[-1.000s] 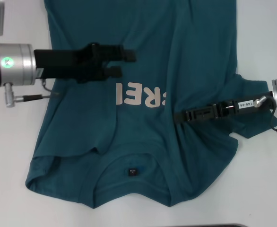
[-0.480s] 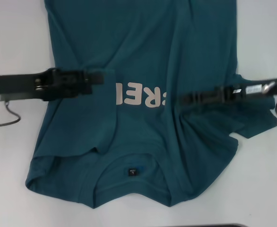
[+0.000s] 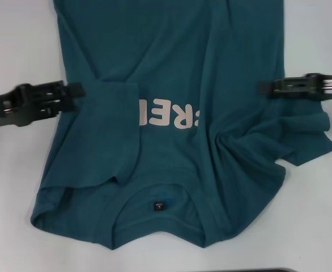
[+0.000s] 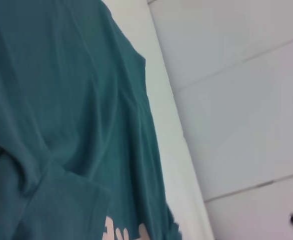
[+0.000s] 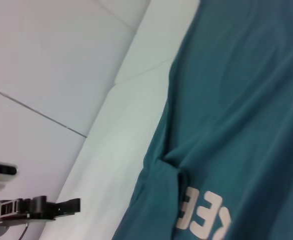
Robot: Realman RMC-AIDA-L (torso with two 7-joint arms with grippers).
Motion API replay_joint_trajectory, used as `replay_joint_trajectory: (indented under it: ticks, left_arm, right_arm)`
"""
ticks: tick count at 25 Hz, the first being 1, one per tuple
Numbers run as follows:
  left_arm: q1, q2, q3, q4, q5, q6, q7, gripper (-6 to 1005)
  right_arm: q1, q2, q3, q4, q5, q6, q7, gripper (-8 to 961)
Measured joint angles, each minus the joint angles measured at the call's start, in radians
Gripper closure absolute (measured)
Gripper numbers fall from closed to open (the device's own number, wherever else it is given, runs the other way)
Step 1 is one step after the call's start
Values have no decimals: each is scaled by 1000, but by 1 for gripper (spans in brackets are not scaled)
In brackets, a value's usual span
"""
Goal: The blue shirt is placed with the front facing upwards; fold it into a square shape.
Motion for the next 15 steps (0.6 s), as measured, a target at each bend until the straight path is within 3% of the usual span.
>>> replay_joint_trajectory:
  ticks: [4, 6, 11, 15]
  left_arm:
    - [2, 37, -71, 61, 0, 49, -5, 307]
    - [4, 45, -71, 73, 4, 76, -1, 306]
    - [-2, 46, 20, 72, 34, 104, -8, 307]
    - [-6, 39, 32, 72, 41, 95, -18, 307]
  right_arm:
    - [-39, -55, 30, -15, -5, -65, 51, 208]
    - [-56, -69, 30, -43, -26, -91, 80, 208]
    - [-68, -84, 24, -100, -162, -139, 147, 208]
    - [-59, -84, 24, -103, -268, -150, 170, 208]
